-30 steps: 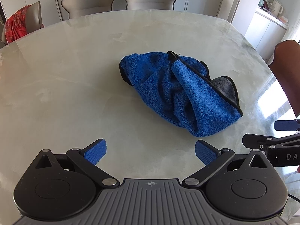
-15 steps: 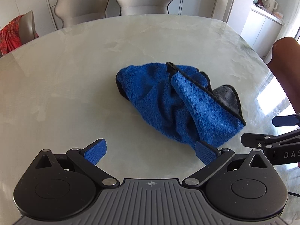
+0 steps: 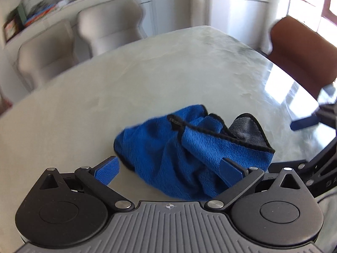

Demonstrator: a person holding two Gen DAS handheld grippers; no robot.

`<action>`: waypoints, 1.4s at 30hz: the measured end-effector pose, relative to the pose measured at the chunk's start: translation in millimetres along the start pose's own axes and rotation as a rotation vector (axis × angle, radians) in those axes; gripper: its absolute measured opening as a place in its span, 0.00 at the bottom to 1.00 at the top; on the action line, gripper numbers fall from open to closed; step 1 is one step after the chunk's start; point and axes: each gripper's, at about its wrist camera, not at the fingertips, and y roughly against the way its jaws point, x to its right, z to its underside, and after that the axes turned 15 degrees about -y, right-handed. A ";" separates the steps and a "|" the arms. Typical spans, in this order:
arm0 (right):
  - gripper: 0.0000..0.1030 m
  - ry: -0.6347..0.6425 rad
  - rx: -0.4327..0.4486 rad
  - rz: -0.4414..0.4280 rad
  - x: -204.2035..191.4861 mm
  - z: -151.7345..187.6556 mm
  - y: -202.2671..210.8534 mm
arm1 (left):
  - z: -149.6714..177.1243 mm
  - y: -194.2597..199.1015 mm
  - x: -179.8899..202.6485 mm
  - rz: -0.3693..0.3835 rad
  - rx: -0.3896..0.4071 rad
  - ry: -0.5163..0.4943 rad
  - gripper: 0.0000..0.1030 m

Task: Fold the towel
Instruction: 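Grasp the towel edge with the left gripper while the right gripper grasps another edge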

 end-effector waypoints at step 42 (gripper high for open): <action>0.36 0.223 -0.151 -0.178 19.2 -5.6 -47.4 | -54.6 -90.8 -16.4 0.564 -0.128 -0.563 0.55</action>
